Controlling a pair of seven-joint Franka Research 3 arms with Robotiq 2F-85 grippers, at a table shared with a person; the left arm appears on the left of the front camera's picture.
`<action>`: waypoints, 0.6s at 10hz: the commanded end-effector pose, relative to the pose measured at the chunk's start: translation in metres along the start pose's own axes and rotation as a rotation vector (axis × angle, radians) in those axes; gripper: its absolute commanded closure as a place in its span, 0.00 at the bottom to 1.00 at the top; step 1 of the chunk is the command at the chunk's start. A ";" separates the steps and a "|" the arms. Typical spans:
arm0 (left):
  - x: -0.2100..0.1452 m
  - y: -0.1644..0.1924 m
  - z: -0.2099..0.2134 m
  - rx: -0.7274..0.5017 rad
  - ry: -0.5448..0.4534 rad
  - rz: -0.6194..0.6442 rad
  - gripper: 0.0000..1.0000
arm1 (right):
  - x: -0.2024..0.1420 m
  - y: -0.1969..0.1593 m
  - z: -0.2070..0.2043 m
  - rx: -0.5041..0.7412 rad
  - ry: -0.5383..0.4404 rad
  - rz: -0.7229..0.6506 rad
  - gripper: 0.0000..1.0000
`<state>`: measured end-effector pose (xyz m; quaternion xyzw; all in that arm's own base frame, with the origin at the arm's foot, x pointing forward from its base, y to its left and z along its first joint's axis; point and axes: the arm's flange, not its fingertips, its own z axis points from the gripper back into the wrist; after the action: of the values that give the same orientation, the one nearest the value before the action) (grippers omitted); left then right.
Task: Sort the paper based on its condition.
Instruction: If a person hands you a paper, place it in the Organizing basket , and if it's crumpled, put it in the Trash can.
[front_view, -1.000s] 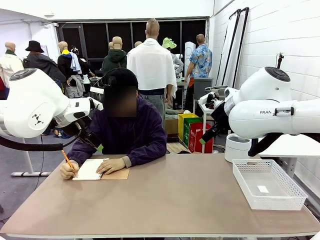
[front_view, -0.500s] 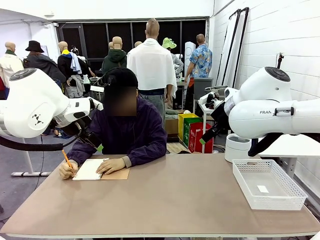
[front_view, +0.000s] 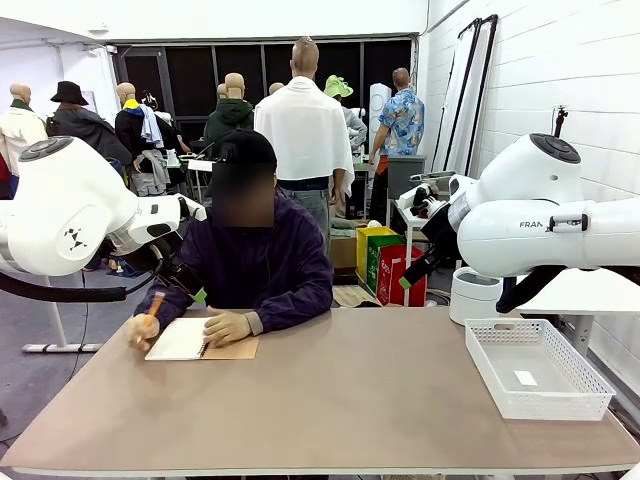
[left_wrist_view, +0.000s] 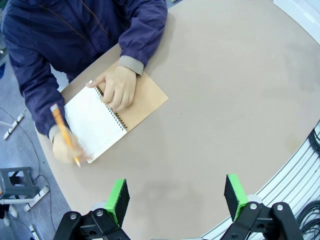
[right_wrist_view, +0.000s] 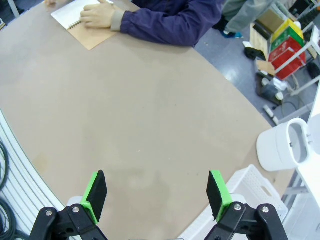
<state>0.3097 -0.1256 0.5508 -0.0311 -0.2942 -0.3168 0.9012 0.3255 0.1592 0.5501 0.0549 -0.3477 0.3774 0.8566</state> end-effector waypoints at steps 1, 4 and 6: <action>-0.001 0.000 0.000 0.000 0.004 0.000 0.00 | -0.001 -0.001 0.000 0.006 0.004 0.001 0.00; -0.001 0.000 0.000 0.000 0.004 0.000 0.00 | -0.001 -0.001 0.000 0.006 0.004 0.001 0.00; -0.001 0.000 0.000 0.000 0.004 0.000 0.00 | -0.001 -0.001 0.000 0.006 0.004 0.001 0.00</action>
<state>0.3097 -0.1256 0.5508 -0.0311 -0.2942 -0.3168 0.9012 0.3255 0.1592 0.5501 0.0549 -0.3477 0.3774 0.8566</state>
